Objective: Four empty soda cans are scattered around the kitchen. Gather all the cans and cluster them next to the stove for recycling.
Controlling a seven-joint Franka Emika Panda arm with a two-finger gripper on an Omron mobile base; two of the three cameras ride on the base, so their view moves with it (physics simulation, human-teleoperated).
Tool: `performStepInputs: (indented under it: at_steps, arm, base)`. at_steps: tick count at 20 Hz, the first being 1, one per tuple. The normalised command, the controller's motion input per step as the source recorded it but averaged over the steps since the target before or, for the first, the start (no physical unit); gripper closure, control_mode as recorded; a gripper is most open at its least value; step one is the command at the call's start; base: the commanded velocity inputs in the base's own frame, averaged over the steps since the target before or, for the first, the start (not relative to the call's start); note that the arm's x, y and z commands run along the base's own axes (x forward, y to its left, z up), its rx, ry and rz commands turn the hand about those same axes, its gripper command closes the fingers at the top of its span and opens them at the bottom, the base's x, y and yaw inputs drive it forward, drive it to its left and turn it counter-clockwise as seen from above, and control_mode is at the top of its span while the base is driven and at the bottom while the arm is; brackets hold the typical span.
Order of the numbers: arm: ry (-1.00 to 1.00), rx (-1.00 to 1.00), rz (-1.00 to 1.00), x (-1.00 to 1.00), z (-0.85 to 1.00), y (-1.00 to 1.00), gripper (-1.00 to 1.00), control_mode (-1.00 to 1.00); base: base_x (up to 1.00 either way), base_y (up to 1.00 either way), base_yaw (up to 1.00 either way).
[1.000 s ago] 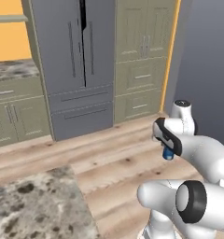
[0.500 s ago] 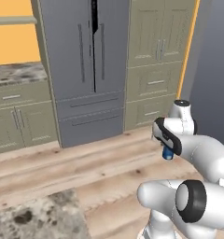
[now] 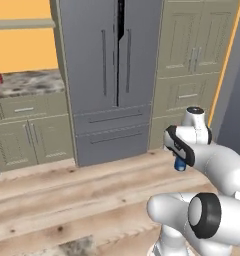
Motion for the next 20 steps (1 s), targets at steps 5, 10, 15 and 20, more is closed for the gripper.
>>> performStepInputs:
  at_steps: [5,10,15,20]
  arm:
    - [0.0,0.0,0.0,0.0,0.0,0.0,1.0,1.0]
    - [0.0,0.0,0.0,0.0,0.0,0.0,1.0,1.0]
    - [0.0,0.0,0.0,0.0,0.0,0.0,1.0,1.0]
    - [0.0,0.0,0.0,0.0,0.0,0.0,1.0,1.0]
  base:
    - [0.74,-0.09,0.21]
    - [0.74,-0.03,0.25]
    - [0.75,0.0,0.29]
    - [0.75,0.0,0.28]
